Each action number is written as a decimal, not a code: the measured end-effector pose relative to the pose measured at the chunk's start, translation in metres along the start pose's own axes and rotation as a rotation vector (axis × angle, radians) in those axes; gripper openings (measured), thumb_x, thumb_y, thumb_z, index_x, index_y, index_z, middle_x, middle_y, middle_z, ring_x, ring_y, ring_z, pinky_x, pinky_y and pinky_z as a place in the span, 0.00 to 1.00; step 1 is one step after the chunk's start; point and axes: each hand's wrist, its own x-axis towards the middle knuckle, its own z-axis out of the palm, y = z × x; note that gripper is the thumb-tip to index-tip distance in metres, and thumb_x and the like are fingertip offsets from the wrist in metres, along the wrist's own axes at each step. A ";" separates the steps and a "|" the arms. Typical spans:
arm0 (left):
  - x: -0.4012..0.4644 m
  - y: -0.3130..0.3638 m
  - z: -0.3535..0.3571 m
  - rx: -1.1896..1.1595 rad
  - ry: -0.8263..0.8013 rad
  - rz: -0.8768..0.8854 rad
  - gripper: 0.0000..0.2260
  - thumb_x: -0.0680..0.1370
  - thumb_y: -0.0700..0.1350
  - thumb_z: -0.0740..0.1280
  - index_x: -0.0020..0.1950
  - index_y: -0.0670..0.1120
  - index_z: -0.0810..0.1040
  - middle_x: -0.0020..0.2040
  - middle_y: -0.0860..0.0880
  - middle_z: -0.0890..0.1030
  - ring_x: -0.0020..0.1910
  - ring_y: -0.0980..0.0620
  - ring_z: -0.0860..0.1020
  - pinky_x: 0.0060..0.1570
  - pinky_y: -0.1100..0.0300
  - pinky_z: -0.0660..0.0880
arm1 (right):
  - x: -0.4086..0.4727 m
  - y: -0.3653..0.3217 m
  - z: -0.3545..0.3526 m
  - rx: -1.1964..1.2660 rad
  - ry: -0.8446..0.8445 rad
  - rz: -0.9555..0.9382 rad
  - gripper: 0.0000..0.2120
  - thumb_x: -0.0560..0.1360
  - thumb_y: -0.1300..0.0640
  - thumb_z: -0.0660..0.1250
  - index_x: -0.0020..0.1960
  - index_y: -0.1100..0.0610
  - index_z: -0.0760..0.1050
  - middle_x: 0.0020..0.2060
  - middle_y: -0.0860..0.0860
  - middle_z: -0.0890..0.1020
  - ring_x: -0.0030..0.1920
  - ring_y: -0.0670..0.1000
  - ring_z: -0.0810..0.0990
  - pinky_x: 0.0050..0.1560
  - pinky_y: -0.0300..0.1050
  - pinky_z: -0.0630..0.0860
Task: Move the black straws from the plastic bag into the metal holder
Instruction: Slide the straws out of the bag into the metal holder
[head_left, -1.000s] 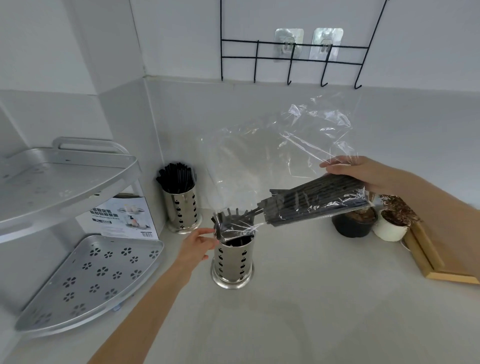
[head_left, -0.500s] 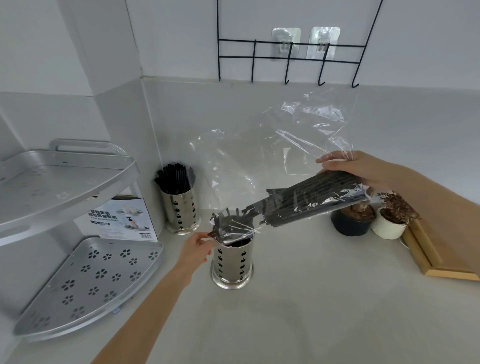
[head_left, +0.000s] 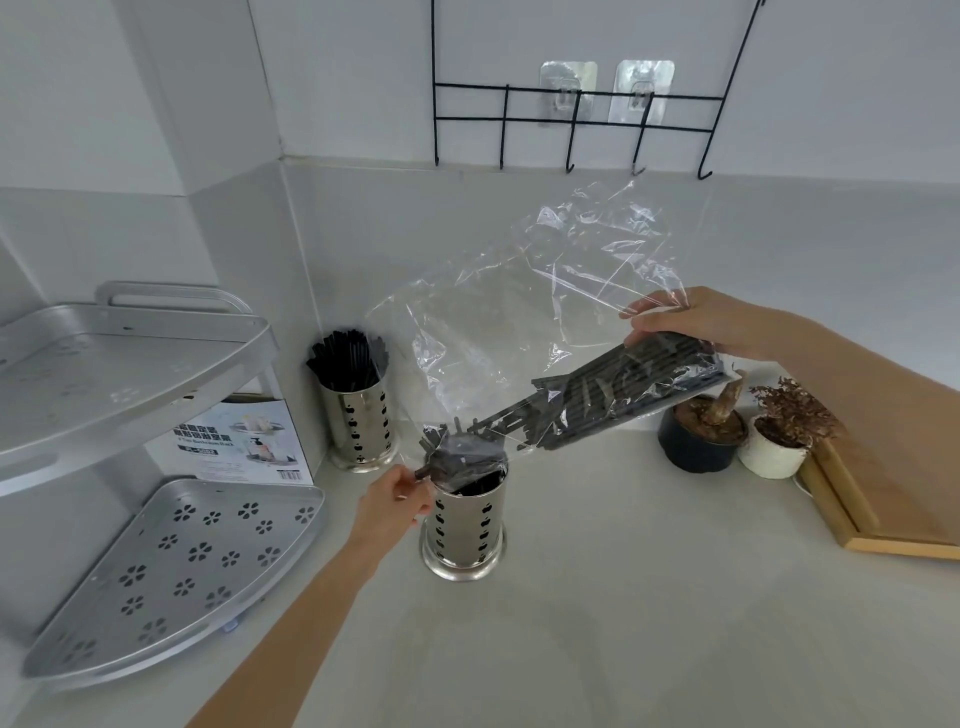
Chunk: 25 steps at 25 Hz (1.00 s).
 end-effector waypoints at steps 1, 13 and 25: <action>0.000 0.000 0.001 0.017 -0.003 0.011 0.04 0.75 0.41 0.65 0.43 0.47 0.71 0.36 0.50 0.80 0.38 0.50 0.79 0.39 0.61 0.72 | 0.000 -0.002 0.000 0.005 -0.007 0.010 0.12 0.74 0.57 0.65 0.54 0.64 0.78 0.53 0.46 0.78 0.47 0.47 0.79 0.43 0.38 0.76; 0.009 0.011 0.010 0.383 -0.032 0.189 0.17 0.75 0.38 0.59 0.64 0.47 0.72 0.36 0.49 0.76 0.38 0.50 0.74 0.42 0.66 0.72 | -0.010 -0.006 -0.009 -0.002 0.021 0.067 0.09 0.74 0.57 0.65 0.54 0.56 0.75 0.44 0.48 0.81 0.43 0.49 0.80 0.35 0.34 0.80; 0.019 0.037 0.019 0.312 -0.055 0.277 0.10 0.74 0.38 0.62 0.52 0.48 0.79 0.39 0.51 0.79 0.37 0.52 0.75 0.33 0.73 0.69 | -0.012 -0.015 -0.021 -0.059 0.063 0.069 0.15 0.74 0.55 0.65 0.60 0.56 0.73 0.55 0.59 0.79 0.48 0.56 0.79 0.41 0.41 0.77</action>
